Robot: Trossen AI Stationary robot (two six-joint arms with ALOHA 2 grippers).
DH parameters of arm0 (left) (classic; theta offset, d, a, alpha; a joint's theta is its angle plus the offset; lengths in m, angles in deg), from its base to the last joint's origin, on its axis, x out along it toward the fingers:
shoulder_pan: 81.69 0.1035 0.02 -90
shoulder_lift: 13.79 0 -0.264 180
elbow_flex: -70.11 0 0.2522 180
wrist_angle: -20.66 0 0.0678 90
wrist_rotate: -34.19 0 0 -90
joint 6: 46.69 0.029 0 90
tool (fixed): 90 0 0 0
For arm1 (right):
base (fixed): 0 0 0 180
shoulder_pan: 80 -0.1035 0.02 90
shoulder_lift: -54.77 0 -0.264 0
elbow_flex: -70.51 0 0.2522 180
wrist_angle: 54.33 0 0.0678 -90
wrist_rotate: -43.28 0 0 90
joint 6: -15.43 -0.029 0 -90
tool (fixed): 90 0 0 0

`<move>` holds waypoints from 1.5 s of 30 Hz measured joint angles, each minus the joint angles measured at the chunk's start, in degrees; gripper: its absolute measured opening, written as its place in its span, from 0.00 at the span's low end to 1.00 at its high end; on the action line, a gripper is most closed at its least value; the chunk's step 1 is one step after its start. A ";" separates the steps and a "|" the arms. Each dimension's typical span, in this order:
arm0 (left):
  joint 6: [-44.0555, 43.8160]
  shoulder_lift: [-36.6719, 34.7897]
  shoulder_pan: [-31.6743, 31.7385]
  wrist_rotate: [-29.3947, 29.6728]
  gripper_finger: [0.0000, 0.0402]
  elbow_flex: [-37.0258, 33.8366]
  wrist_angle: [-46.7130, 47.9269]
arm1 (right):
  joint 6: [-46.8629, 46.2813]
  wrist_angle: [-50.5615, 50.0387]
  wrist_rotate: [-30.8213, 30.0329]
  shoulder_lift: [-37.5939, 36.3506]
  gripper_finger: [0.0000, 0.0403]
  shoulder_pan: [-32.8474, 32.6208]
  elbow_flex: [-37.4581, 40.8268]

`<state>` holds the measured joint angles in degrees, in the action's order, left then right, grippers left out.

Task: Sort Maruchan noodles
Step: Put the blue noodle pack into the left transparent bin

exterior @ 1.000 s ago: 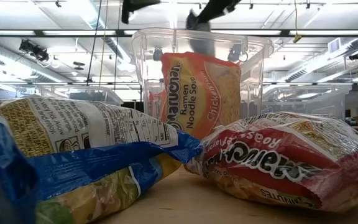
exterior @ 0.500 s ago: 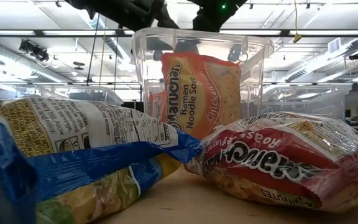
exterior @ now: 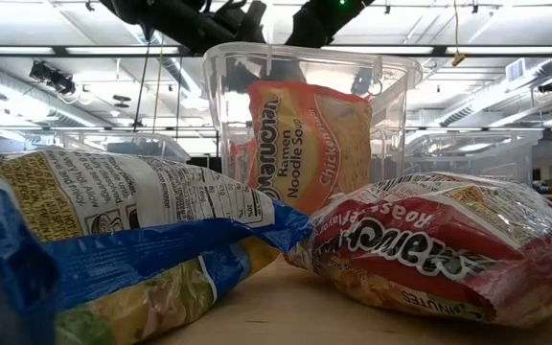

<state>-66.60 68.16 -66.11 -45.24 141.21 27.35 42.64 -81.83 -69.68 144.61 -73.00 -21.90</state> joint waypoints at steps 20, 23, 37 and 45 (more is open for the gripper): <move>18.51 -7.86 3.78 -5.32 0.12 0.24 10.44 | -7.52 0.87 0.32 -8.80 0.55 -1.88 0.00; 26.13 -13.75 6.19 -5.29 0.13 3.62 25.80 | -9.90 0.40 -0.35 -12.94 0.62 -2.04 0.00; 40.80 -25.21 21.52 -0.09 0.11 8.93 76.97 | -13.80 -3.63 -2.78 -18.60 0.65 -0.39 -0.02; 49.10 -21.78 23.17 0.81 0.11 -6.52 57.96 | -19.37 -5.06 -1.80 -17.73 0.65 -1.43 -0.02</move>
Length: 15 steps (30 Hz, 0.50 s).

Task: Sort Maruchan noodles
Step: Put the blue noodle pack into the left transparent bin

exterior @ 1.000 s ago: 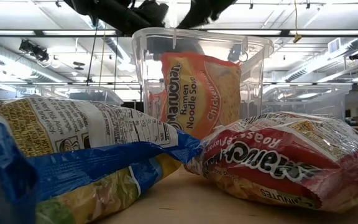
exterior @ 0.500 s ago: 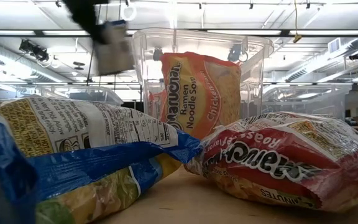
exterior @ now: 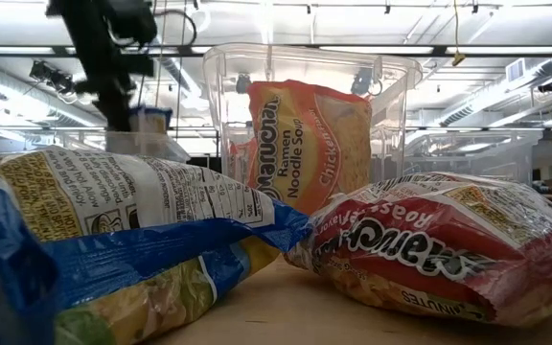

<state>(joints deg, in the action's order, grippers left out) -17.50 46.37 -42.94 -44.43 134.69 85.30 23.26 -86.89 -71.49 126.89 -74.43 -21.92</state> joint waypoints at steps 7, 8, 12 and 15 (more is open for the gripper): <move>3.42 6.45 5.66 -2.26 0.11 -2.62 -4.02 | -9.54 -9.30 3.20 0.00 0.65 -2.52 0.00; 3.14 7.16 6.63 -2.24 0.11 -2.62 -4.03 | -10.64 -10.29 3.40 0.02 0.65 -2.87 0.00; 1.77 9.19 10.89 -5.65 0.11 -2.59 -4.22 | -12.94 -12.03 3.44 0.02 0.65 -3.73 0.00; -1.41 10.44 13.99 -9.48 0.13 -2.59 -4.28 | -13.11 -11.97 3.42 0.02 0.65 -3.86 0.00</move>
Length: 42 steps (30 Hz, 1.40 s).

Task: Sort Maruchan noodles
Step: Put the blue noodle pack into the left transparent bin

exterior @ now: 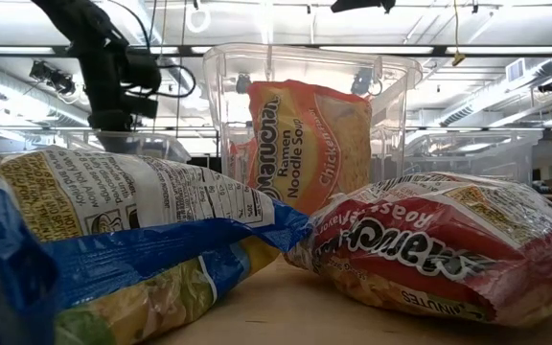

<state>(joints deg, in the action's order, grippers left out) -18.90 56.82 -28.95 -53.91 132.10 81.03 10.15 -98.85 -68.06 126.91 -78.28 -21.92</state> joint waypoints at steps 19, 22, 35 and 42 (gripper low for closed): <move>-2.62 6.01 6.71 0.71 0.36 4.26 0.73 | -0.96 0.26 0.00 0.00 0.65 1.46 0.00; -2.68 6.66 5.72 1.27 0.36 4.26 -0.13 | -1.23 0.24 0.00 0.00 0.65 1.46 0.00; -13.45 6.62 3.55 -0.26 0.36 22.16 16.74 | 1.04 -0.38 0.02 0.00 0.65 1.46 0.00; -36.24 -0.36 -8.44 -20.67 0.36 27.10 25.88 | 1.35 -5.24 2.18 0.00 0.65 1.42 0.00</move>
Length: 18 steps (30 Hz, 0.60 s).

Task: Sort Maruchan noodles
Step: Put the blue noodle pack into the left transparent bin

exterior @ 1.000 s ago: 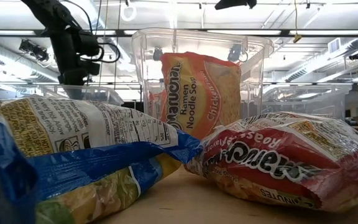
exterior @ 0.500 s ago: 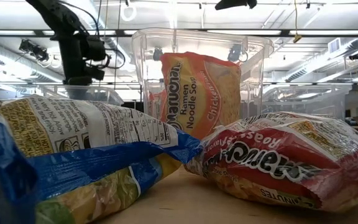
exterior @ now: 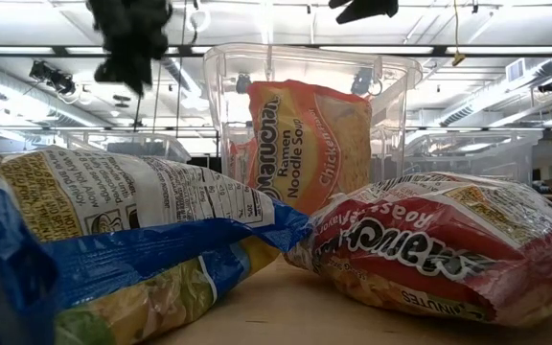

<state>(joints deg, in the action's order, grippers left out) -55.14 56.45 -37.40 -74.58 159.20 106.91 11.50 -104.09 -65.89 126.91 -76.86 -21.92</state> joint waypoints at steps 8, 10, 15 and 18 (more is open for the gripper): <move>-31.94 -7.64 -34.89 10.42 0.36 0.00 -3.39 | 5.18 -5.16 4.21 -0.44 0.65 -0.81 0.02; -40.36 -7.63 -44.53 16.18 0.36 -0.02 -4.78 | 6.93 -7.20 4.26 -0.46 0.65 -1.46 0.02; -58.25 -2.72 -62.52 26.78 0.42 -0.03 -10.48 | 9.91 -11.68 4.31 -0.46 0.65 -3.87 0.02; -65.44 2.83 -69.54 30.11 0.48 -0.07 -14.06 | 10.57 -15.05 4.32 -1.13 0.65 -5.76 0.02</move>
<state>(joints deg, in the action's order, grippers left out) -120.58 59.28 -106.94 -44.47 159.13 92.85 22.07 -119.15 -61.57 125.78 -82.62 -21.90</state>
